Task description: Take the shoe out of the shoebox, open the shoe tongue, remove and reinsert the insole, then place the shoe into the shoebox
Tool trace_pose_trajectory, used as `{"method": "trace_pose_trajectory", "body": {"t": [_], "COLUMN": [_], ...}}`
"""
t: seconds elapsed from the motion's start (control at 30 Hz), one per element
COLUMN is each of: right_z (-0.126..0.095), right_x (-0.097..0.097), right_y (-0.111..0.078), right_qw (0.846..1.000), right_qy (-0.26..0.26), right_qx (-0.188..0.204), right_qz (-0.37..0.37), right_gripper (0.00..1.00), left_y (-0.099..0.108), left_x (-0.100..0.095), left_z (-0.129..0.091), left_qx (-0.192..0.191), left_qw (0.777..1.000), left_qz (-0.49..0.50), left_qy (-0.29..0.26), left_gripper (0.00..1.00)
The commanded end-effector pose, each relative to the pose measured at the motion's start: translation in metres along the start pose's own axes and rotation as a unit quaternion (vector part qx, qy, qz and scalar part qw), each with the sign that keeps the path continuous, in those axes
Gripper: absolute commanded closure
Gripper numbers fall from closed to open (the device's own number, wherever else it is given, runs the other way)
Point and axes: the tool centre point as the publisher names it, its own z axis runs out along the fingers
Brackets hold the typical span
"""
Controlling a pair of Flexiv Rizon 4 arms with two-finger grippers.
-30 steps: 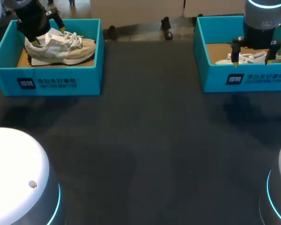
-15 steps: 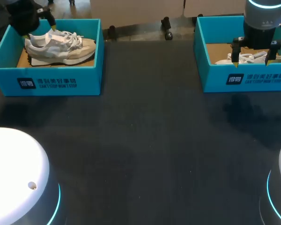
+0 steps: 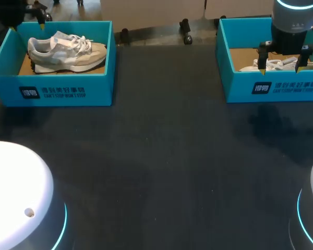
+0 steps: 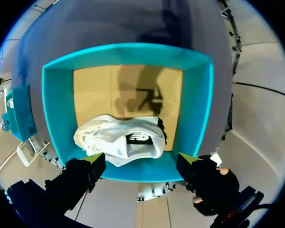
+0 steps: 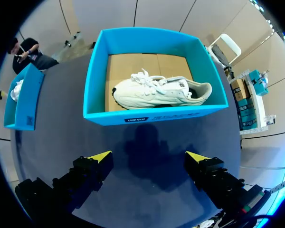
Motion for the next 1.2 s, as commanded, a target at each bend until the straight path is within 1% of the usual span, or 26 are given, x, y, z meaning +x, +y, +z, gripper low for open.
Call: {"method": "trace_pose_trajectory", "body": {"t": [0.03,0.2,0.33,0.37,0.4,0.57,0.7,0.87,0.9,0.97,1.03,1.2], "right_z": [0.001,0.001,0.001,0.001,0.001,0.001,0.001,0.001,0.001,0.001,0.001,0.001], "right_x": [0.000,0.000,0.000,0.000,0.000,0.000,0.000,0.000,0.000,0.000,0.000,0.000], "right_y": [-0.001,-0.001,-0.001,-0.001,-0.001,-0.001,-0.001,-0.001,-0.001,-0.001,-0.001,-0.001], "right_qw": [1.000,1.000,1.000,1.000,1.000,1.000,1.000,1.000,1.000,1.000,1.000,1.000], "right_qy": [0.001,0.001,0.001,0.001,0.001,0.001,0.001,0.001,0.001,0.001,0.001,0.001], "right_qx": [-0.001,-0.001,-0.001,-0.001,-0.001,-0.001,-0.001,-0.001,-0.001,-0.001,-0.001,-0.001], "right_qz": [0.000,0.000,0.000,0.000,0.000,0.000,0.000,0.000,0.000,0.000,0.000,0.000], "right_gripper": [0.00,0.00,0.00,0.00,0.00,0.00,0.00,0.00,0.00,0.00,0.00,0.00], "left_y": [0.020,0.027,0.031,0.032,0.033,0.035,0.033,0.028,0.027,0.026,0.025,0.021], "left_x": [0.004,0.009,0.013,0.013,0.015,0.020,0.024,0.028,0.029,0.030,0.031,0.033], "left_z": [0.015,0.025,0.033,0.036,0.039,0.050,0.059,0.072,0.074,0.082,0.085,0.093], "left_qx": [0.022,0.031,0.031,0.037,0.029,0.052,0.058,0.063,0.078,0.064,0.071,0.074], "left_qw": [1.000,0.999,0.999,0.999,0.999,0.999,0.998,0.998,0.997,0.998,0.997,0.997], "left_qz": [0.006,0.007,0.012,0.010,0.010,0.004,0.008,0.018,0.017,0.024,0.025,0.036], "left_qy": [0.004,0.015,0.014,0.014,0.013,0.000,0.008,-0.008,-0.013,0.002,0.000,0.000], "left_gripper": [0.00,0.00,0.00,0.00,0.00,0.00,0.00,0.00,0.00,0.00,0.00,0.00]}}
